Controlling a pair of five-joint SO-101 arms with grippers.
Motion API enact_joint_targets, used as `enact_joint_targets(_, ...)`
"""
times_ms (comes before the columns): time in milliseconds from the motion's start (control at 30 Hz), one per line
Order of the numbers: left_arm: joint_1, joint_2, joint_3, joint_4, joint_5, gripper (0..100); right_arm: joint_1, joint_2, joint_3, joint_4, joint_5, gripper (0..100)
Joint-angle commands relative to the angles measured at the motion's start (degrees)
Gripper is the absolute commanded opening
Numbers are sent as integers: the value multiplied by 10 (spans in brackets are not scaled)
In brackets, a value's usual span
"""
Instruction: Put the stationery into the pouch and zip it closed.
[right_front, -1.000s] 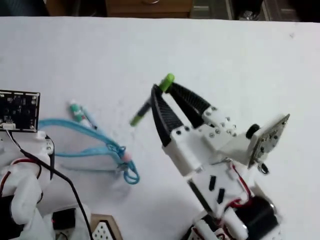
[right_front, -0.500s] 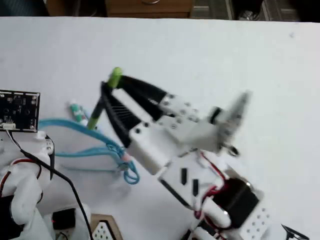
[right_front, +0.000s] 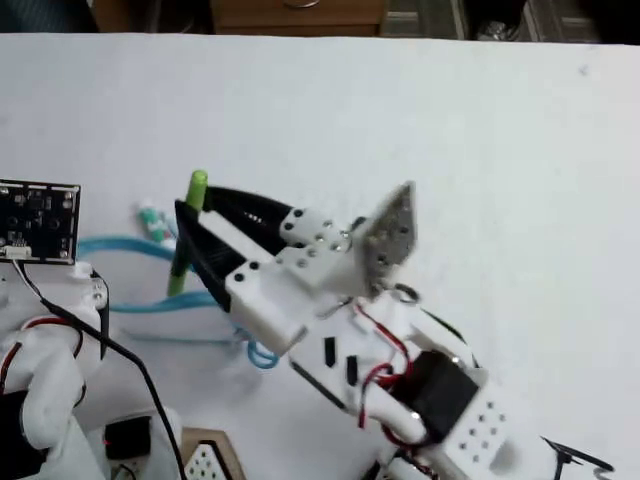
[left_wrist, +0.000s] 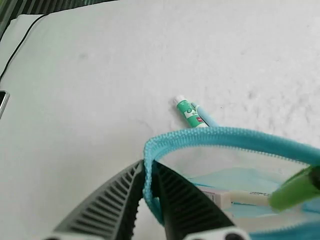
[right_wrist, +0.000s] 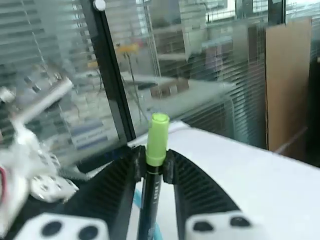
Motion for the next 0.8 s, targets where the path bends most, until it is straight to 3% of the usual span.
enact_joint_targets(0, 2, 6, 47, 25, 5, 22, -6, 1, 33, -14, 7, 20)
enact_joint_targets(100, 2, 6, 47, 25, 5, 22, -23, 1, 42, -5, 23, 39)
enact_joint_targets(300, 0, 6, 47, 25, 5, 22, -83, 4, 10, 53, 72, 258)
enact_joint_targets(533, 0, 6, 41, 28, 5, 22, -86, 73, -127, 57, 71, 241)
enact_joint_targets(767, -29, 5, 41, 28, 4, 22, 38, 211, -338, 109, 71, 241)
